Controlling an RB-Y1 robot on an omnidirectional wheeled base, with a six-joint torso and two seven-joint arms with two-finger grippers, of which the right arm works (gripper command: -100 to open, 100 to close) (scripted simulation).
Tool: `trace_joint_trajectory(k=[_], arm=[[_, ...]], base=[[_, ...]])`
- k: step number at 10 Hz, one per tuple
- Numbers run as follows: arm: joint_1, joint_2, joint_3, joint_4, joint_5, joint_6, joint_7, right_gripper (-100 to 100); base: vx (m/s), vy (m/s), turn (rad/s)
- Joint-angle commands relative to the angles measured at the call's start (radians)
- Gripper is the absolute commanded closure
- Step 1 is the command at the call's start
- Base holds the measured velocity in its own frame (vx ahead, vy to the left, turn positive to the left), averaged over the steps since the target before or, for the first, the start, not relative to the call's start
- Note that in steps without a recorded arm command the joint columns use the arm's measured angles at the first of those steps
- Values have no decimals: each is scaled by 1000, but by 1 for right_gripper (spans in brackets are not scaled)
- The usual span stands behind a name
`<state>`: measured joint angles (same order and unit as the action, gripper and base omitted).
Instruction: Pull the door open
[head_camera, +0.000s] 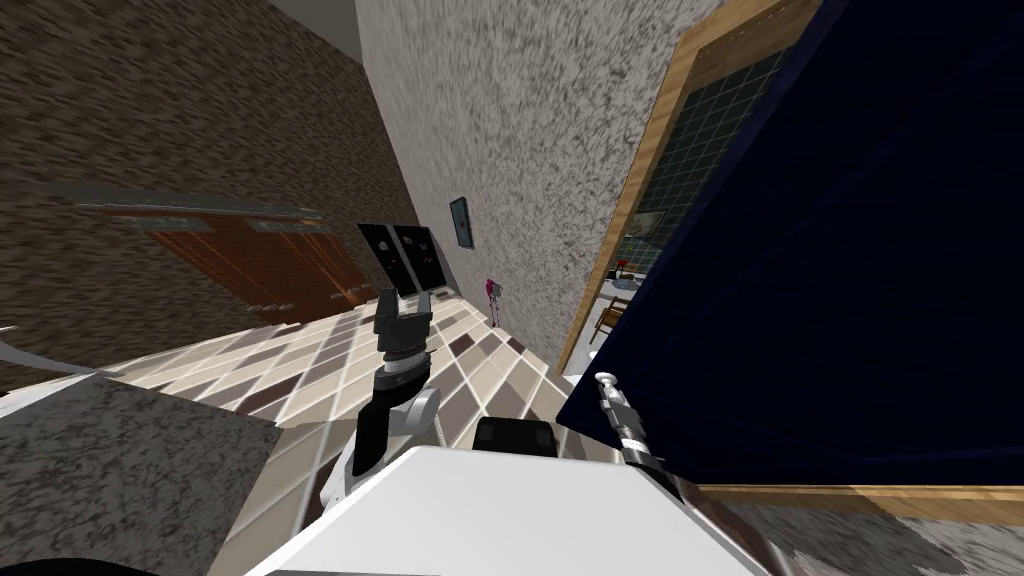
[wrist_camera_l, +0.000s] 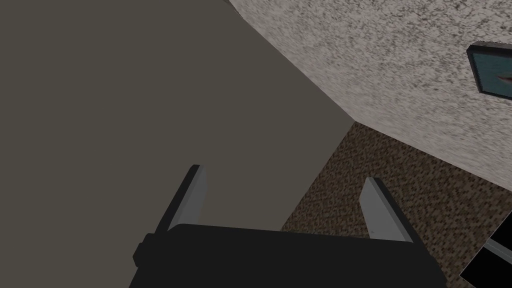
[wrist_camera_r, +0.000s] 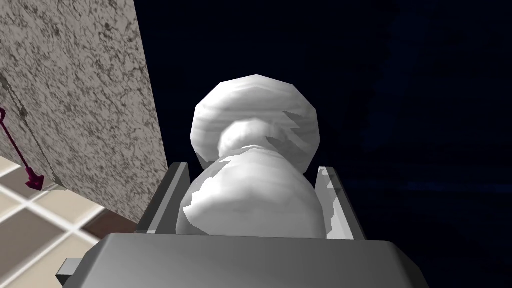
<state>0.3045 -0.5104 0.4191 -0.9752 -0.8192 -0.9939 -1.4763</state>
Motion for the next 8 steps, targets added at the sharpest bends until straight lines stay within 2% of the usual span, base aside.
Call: trace_joint_trajectory(k=[1, 2, 5, 8], arm=[[6, -11, 15, 5, 10, -18, -17, 100], [7, -14, 19, 6, 13, -23, -21, 100], [19, -36, 47, 16, 32, -58, -54, 100], [31, -60, 78, 27, 54, -97, -90, 100]], base=[[-153, 7, 130], [-226, -43, 121], [-236, -54, 143], [-258, -18, 136]])
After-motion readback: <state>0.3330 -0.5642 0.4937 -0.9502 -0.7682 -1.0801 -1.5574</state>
